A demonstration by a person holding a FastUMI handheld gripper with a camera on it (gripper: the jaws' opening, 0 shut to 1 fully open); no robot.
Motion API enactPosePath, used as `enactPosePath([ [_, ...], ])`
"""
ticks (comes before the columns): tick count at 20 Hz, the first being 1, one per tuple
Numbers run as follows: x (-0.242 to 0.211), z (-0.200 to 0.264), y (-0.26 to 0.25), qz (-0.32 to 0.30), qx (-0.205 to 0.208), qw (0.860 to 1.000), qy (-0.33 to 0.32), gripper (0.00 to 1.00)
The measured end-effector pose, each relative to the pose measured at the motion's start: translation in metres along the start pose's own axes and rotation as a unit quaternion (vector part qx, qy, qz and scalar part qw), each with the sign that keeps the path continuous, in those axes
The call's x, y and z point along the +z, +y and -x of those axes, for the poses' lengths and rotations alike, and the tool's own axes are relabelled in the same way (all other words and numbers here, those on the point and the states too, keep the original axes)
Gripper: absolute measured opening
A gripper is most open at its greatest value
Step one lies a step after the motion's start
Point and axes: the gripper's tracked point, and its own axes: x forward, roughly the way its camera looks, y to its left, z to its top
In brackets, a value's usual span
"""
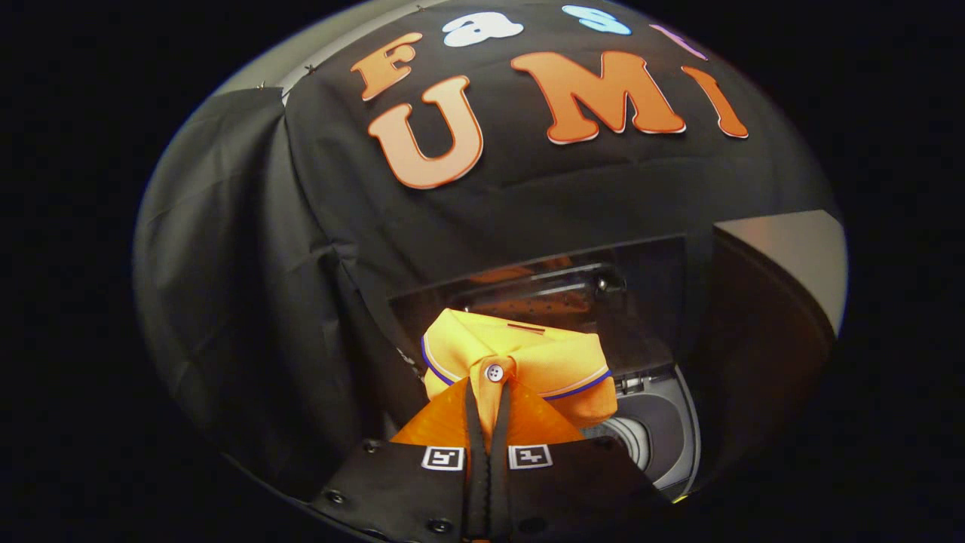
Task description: Put the clothes into the washing machine and then close the washing machine lid.
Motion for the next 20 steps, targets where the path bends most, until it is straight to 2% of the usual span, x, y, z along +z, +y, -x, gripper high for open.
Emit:
enactPosePath([
  [7, -0.082, -0.074, -0.041, -0.025, -0.047, 0.995, 0.085, 0.08],
  [10, -0.112, -0.093, -0.047, -0.01, -0.058, 0.991, 0.122, 0.08],
  [17, -0.176, -0.128, -0.06, -0.003, -0.071, 0.973, 0.218, 0.08],
  [20, -0.196, -0.135, -0.07, -0.007, -0.086, 0.962, 0.26, 0.08],
])
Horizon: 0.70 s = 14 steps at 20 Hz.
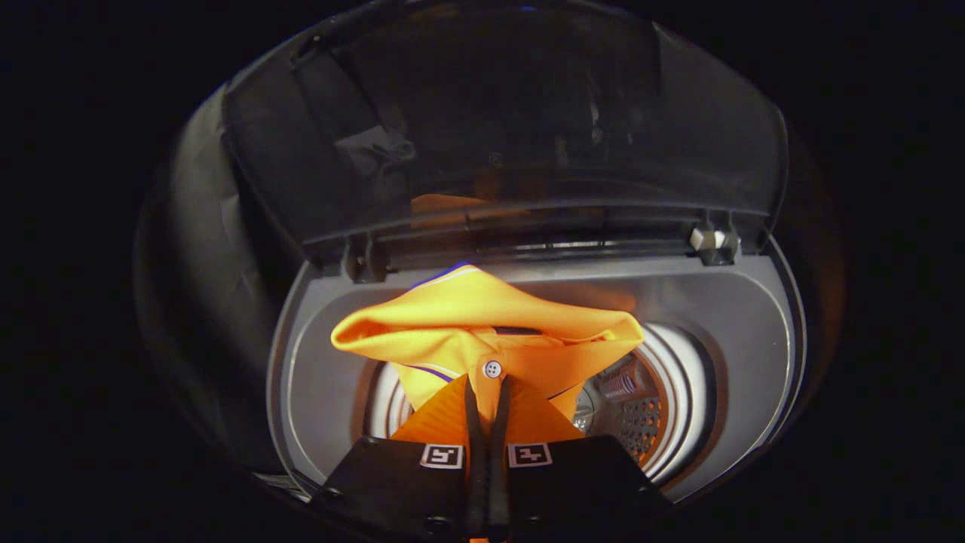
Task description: Put the clothes into the washing machine and then close the washing machine lid.
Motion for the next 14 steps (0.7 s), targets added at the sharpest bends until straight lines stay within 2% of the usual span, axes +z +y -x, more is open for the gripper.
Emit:
enactPosePath([
  [7, -0.017, -0.021, -0.018, -0.034, -0.036, 0.996, 0.078, 0.08],
  [13, -0.009, -0.012, -0.018, -0.03, -0.054, 0.995, 0.083, 0.09],
  [14, -0.01, -0.012, -0.015, -0.03, -0.049, 0.995, 0.083, 0.14],
])
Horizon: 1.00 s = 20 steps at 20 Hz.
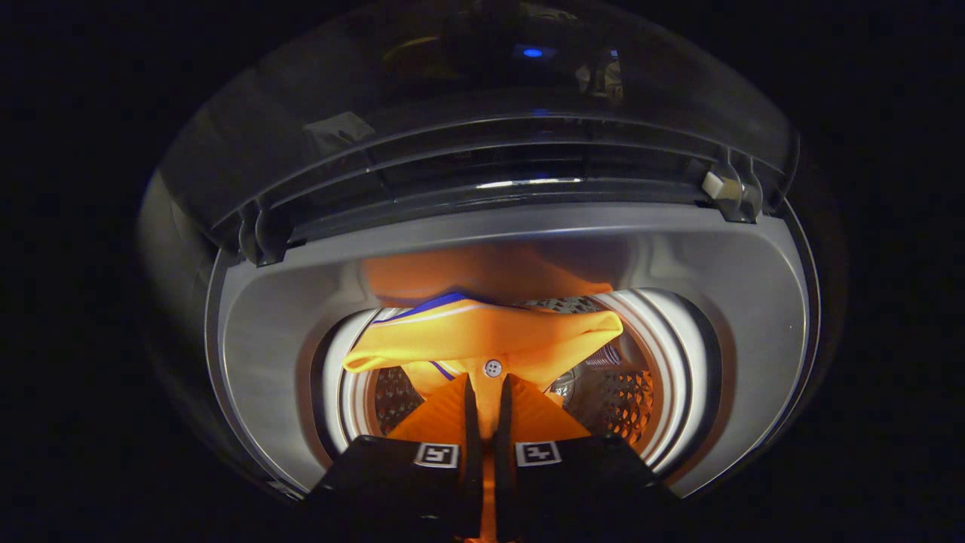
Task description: Put the clothes into the washing machine and then close the washing machine lid.
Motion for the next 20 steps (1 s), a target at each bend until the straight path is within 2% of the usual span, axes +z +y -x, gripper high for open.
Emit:
enactPosePath([
  [5, 0.012, 0.018, 0.0, 0.037, -0.017, 0.999, -0.03, 1.0],
  [15, -0.011, 0.035, 0.006, 0.034, -0.003, 0.999, -0.027, 1.0],
  [20, -0.019, 0.087, 0.022, 0.053, 0.019, 0.996, -0.073, 1.0],
])
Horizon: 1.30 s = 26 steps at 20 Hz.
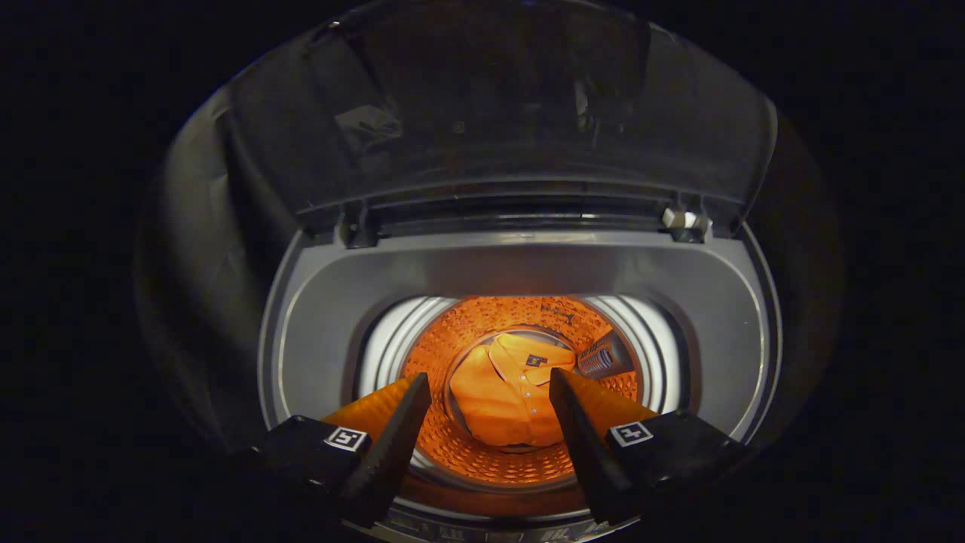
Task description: Put the clothes into the washing machine and then close the washing machine lid.
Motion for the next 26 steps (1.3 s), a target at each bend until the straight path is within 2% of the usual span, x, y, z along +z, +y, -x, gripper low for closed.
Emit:
enactPosePath([
  [5, 0.014, 0.085, 0.019, 0.009, 0.025, 0.995, -0.097, 1.0],
  [9, 0.056, 0.155, 0.011, 0.033, 0.035, 0.979, -0.198, 1.0],
  [17, 0.18, 0.291, -0.003, 0.012, 0.042, 0.922, -0.385, 1.0],
  [19, 0.205, 0.311, -0.009, 0.017, 0.037, 0.911, -0.411, 1.0],
  [22, 0.236, 0.329, -0.011, 0.015, 0.028, 0.902, -0.43, 1.0],
  [26, 0.277, 0.308, -0.02, 0.021, 0.014, 0.902, -0.43, 1.0],
])
